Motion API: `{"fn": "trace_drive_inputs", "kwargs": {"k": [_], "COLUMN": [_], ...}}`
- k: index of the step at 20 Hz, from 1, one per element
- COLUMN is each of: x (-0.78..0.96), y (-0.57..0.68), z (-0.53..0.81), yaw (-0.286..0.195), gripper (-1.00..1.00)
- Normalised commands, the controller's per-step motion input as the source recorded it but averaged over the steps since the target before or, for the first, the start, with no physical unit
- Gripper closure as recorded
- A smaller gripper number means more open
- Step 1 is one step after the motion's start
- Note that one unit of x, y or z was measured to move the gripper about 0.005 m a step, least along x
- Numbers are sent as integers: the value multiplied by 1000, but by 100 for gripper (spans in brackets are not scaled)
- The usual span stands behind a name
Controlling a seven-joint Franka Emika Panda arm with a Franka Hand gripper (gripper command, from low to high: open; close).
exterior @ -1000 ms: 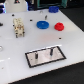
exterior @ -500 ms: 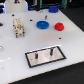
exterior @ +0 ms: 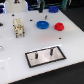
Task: Insert the blue gear onto the right peg, followed by the red gear
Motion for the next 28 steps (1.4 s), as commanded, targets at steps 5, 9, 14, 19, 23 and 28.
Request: {"fn": "trace_drive_inputs", "kwargs": {"k": [5, 9, 14, 19, 23, 28], "x": [-520, -492, -487, -473, -455, -330], "y": [221, 141, 100, 42, -65, -46], "z": [-370, -429, -450, -449, -407, -421], "yaw": [0, 0, 0, 0, 0, 0], "gripper": [-100, -100, -100, -100, -100, -100]}}
